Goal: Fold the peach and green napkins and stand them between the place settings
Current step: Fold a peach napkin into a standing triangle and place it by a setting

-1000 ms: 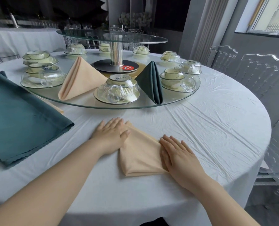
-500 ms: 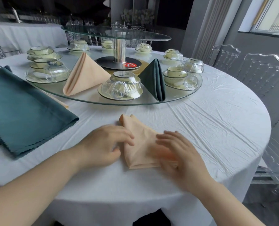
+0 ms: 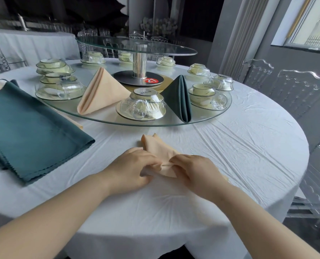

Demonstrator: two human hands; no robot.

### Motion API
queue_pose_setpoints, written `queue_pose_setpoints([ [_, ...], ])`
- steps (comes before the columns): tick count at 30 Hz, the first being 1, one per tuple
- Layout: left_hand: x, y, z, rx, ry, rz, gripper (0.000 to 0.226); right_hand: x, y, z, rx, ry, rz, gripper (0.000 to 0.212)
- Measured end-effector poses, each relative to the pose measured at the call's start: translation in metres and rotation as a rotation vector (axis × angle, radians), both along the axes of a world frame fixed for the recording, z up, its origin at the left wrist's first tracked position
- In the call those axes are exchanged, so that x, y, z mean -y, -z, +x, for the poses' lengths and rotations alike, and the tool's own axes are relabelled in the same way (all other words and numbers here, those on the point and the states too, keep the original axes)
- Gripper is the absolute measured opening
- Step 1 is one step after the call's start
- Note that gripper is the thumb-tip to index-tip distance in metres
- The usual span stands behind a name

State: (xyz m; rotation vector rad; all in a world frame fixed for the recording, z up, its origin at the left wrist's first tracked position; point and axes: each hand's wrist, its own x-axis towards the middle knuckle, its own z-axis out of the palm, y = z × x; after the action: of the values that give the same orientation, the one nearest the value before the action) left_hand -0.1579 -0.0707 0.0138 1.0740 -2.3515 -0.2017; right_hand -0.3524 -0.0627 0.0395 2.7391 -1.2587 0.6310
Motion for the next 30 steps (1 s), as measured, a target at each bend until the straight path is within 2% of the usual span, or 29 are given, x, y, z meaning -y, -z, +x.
queue_pose_setpoints([
  [2,0.004,-0.003,-0.006,-0.066,-0.018,-0.056,0.029,0.007,-0.009,-0.004,0.118,-0.004,0.088,0.041],
  [4,0.009,-0.009,-0.012,-0.175,-0.037,-0.079,0.042,0.013,-0.016,-0.009,0.222,-0.045,0.161,0.045],
  [6,0.012,-0.019,-0.018,-0.284,-0.111,0.010,0.044,0.019,-0.026,-0.013,0.307,-0.039,0.206,0.036],
  [9,0.012,-0.036,-0.025,-0.396,-0.205,0.194,0.025,0.031,-0.044,-0.015,0.434,-0.040,0.291,0.017],
  [11,0.010,-0.047,-0.028,-0.425,-0.222,0.154,0.011,0.036,-0.058,-0.016,0.533,-0.080,0.363,0.009],
  [12,0.009,-0.053,-0.030,-0.434,-0.238,0.128,0.024,0.037,-0.065,-0.016,0.563,-0.109,0.403,0.012],
  [15,0.007,-0.067,-0.032,-0.475,-0.319,0.061,0.036,0.042,-0.081,-0.013,0.521,-0.154,0.463,0.028],
  [17,0.003,-0.068,-0.037,-0.476,-0.411,-0.007,0.035,0.046,-0.083,-0.009,0.435,-0.118,0.374,0.024],
  [19,-0.003,-0.062,-0.046,-0.475,-0.468,-0.007,0.022,0.048,-0.080,-0.003,0.416,-0.071,0.316,0.015],
  [21,-0.007,-0.051,-0.053,-0.489,-0.443,0.092,0.010,0.051,-0.067,0.001,0.411,-0.017,0.310,0.016],
  [23,-0.005,-0.041,-0.053,-0.518,-0.318,0.268,0.021,0.053,-0.053,0.001,0.425,0.026,0.313,0.016],
  [25,0.002,-0.034,-0.044,-0.573,-0.208,0.341,0.041,0.055,-0.043,-0.003,0.512,0.037,0.332,0.007],
  [27,0.015,-0.027,-0.032,-0.532,-0.228,0.282,0.058,0.057,-0.037,-0.007,0.604,0.036,0.366,0.011],
  [30,0.037,-0.020,-0.015,-0.183,-0.361,0.217,0.066,0.060,-0.031,-0.009,0.689,-0.032,0.422,0.023],
])
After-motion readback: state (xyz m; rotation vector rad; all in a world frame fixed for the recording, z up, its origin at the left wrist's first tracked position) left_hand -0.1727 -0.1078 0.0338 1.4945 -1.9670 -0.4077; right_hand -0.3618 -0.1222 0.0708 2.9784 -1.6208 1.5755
